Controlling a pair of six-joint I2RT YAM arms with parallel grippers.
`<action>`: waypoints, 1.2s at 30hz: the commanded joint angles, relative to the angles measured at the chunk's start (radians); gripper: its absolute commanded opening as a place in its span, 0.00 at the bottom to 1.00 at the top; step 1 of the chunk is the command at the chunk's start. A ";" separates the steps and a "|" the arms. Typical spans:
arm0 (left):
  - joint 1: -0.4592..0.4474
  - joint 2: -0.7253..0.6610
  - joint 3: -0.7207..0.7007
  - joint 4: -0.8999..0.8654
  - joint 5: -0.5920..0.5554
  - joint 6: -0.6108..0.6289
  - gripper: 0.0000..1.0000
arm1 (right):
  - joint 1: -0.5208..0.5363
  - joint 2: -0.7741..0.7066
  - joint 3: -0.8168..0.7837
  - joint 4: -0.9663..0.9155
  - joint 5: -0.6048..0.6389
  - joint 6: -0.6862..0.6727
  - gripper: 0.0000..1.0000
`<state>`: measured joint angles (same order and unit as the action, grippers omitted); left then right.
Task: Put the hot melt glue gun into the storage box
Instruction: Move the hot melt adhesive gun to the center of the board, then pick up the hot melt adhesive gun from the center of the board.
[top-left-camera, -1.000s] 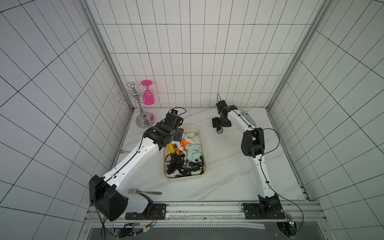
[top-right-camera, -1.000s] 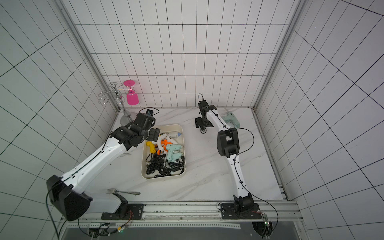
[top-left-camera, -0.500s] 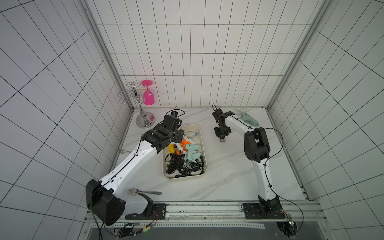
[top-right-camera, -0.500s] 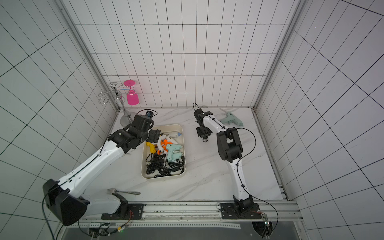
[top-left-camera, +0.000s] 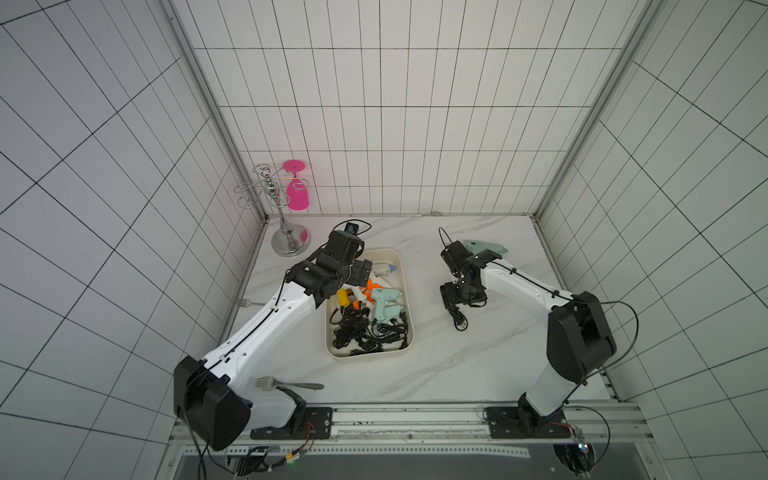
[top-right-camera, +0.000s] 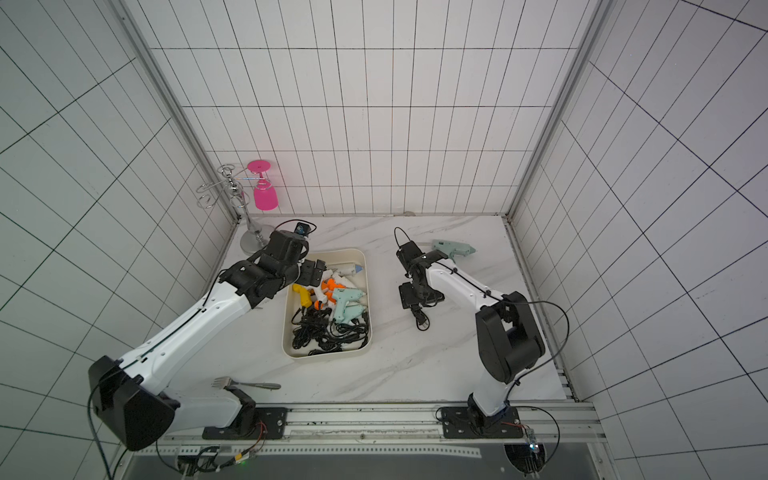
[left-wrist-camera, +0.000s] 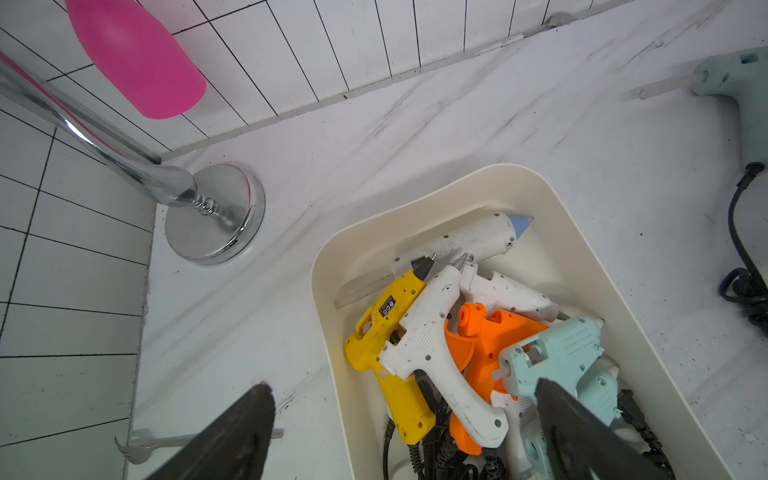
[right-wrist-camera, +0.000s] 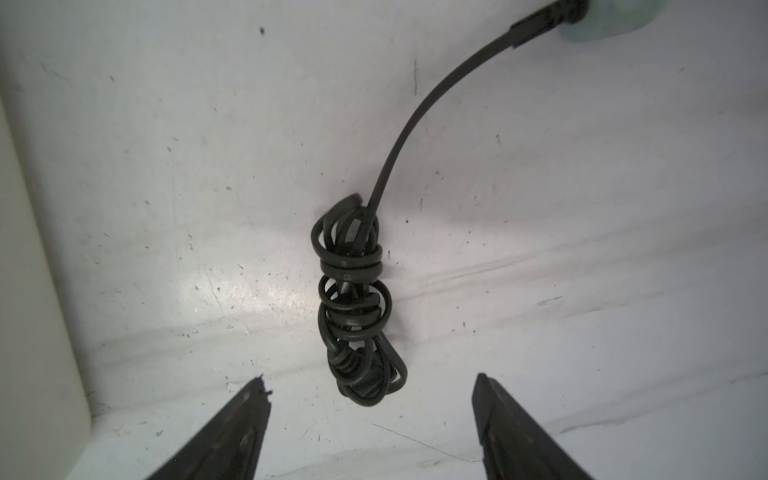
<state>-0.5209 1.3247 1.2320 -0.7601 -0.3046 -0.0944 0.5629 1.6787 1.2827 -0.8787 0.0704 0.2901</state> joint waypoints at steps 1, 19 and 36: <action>-0.002 0.017 0.017 0.021 0.024 -0.005 0.99 | -0.113 0.011 0.070 0.032 -0.080 0.008 0.85; 0.013 0.002 -0.007 0.039 -0.041 0.000 0.99 | -0.291 0.533 0.540 0.015 -0.068 0.074 0.86; 0.016 0.012 -0.017 0.042 -0.020 -0.001 0.99 | -0.291 0.727 0.731 -0.104 0.051 0.097 0.57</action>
<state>-0.5087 1.3331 1.2190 -0.7361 -0.3351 -0.0937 0.2806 2.3600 1.9881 -0.9287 0.0784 0.3733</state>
